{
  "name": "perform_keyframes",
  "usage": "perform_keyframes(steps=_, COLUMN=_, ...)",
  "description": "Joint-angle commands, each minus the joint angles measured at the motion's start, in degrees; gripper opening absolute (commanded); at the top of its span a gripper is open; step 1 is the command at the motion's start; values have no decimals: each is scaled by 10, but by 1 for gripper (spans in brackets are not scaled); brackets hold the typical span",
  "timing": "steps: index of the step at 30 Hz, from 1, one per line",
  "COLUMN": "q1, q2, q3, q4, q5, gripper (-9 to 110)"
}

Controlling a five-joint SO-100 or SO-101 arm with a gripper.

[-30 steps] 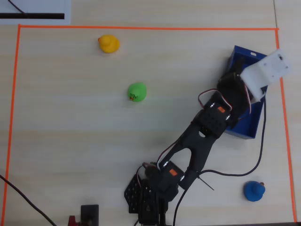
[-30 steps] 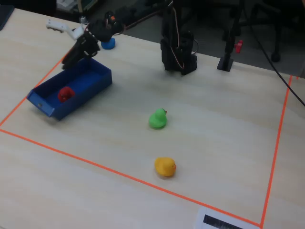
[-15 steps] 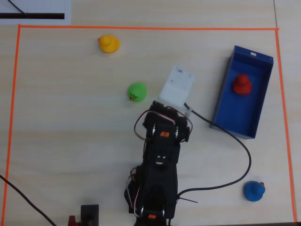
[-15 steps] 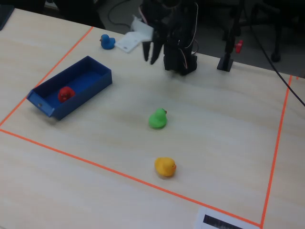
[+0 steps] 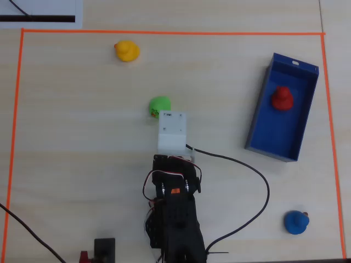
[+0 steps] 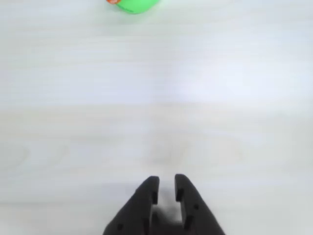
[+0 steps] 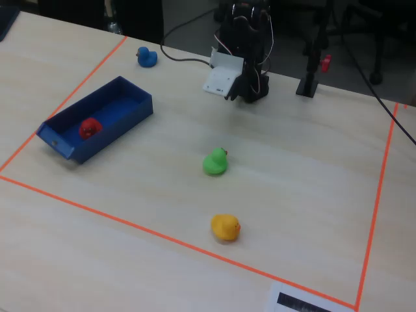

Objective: Grasp red duck and put it into box.

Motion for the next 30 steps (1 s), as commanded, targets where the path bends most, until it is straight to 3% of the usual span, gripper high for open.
perform_keyframes(steps=1, q1=-1, q2=47, q3=77, q4=-49, q5=-33, gripper=0)
perform_keyframes(steps=12, q1=0, q2=145, q3=248, q4=-171, q5=-82, gripper=0)
perform_keyframes(steps=30, q1=14, q2=192, q3=298, q4=-116, q5=-89, gripper=0)
